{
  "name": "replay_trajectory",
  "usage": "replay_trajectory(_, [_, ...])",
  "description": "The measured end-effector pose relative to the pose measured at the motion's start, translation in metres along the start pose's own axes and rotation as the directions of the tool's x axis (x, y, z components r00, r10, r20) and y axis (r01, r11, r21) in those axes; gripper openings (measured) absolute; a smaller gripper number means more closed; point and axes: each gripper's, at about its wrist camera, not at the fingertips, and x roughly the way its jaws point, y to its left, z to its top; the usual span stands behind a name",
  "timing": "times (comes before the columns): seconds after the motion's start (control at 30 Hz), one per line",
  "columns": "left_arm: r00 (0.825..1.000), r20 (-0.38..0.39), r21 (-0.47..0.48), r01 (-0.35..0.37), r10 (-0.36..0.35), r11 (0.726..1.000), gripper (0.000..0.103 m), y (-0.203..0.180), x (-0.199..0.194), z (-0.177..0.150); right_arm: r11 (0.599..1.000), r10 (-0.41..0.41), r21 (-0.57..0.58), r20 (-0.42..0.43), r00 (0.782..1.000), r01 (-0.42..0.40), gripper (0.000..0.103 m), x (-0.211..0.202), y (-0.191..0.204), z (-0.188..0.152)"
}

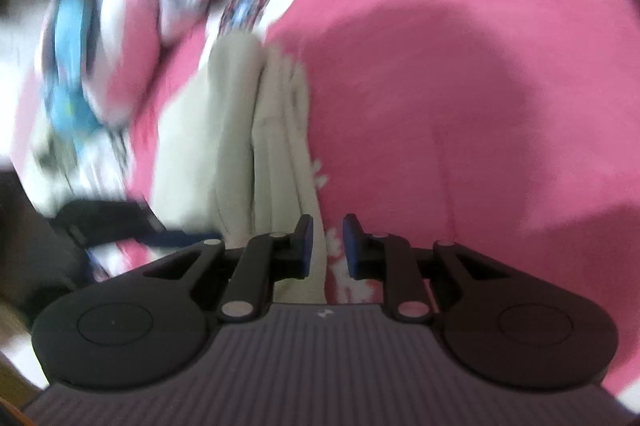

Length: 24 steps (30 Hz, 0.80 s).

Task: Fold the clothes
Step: 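Grasp the sweatshirt end with the left tool while the right tool presses beside it, then release the sweatshirt end with the left tool and lift both tools away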

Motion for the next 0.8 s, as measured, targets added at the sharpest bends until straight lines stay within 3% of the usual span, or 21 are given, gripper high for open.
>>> replay_trajectory(0.07, [1.0,0.0,0.005,0.001,-0.001,1.0,0.044,0.0,0.001,-0.001,0.997,0.05,0.05,0.037,0.998,-0.052,0.02,-0.012,-0.006,0.001])
replay_trajectory(0.13, [1.0,-0.004,0.014,0.003,-0.003,1.0,0.045,0.0,0.001,0.0,0.994,0.101,0.034,0.028,0.994,-0.102,0.039,-0.012,0.0,0.004])
replay_trajectory(0.17, [1.0,-0.006,0.022,0.001,0.0,1.0,0.045,-0.001,0.001,0.0,0.993,0.116,0.016,-0.003,0.993,-0.116,0.055,-0.006,0.006,0.005])
replay_trajectory(0.2, [1.0,-0.007,0.031,-0.002,0.002,1.0,0.045,-0.003,0.001,0.0,0.992,0.129,-0.002,-0.034,0.991,-0.129,0.06,0.001,0.012,0.007])
replay_trajectory(0.27, [1.0,-0.006,0.045,-0.007,0.008,0.999,0.045,-0.004,0.001,0.0,0.992,0.113,-0.038,-0.103,0.988,-0.117,0.059,0.02,0.024,0.006])
replay_trajectory(0.33, [1.0,0.004,0.056,-0.01,0.01,0.998,0.045,-0.006,-0.002,0.0,0.997,0.041,-0.058,-0.17,0.985,-0.051,0.05,0.032,0.026,-0.001])
replay_trajectory(0.4, [1.0,0.023,0.066,-0.009,0.007,0.998,0.045,-0.007,-0.005,-0.001,1.0,0.02,-0.007,-0.179,0.984,-0.021,0.019,0.028,0.019,-0.013])
replay_trajectory(0.53, [1.0,0.013,0.067,-0.009,0.008,0.998,0.046,-0.007,0.001,-0.002,0.992,0.008,0.129,-0.126,0.992,0.009,0.017,0.007,0.005,-0.034])
replay_trajectory(0.67, [1.0,0.009,0.067,-0.01,0.01,0.998,0.046,-0.005,0.003,-0.002,0.996,-0.006,0.09,-0.06,0.998,0.011,0.02,-0.003,0.014,-0.028])
replay_trajectory(0.73, [1.0,0.009,0.071,-0.01,0.009,0.997,0.046,-0.005,0.003,-0.002,0.998,0.014,0.055,-0.057,0.998,-0.011,0.02,0.008,0.023,-0.019])
replay_trajectory(0.8, [1.0,0.01,0.078,-0.012,0.011,0.997,0.046,-0.005,0.004,-0.003,1.0,0.012,0.001,-0.078,0.997,-0.012,0.028,0.018,0.029,-0.009])
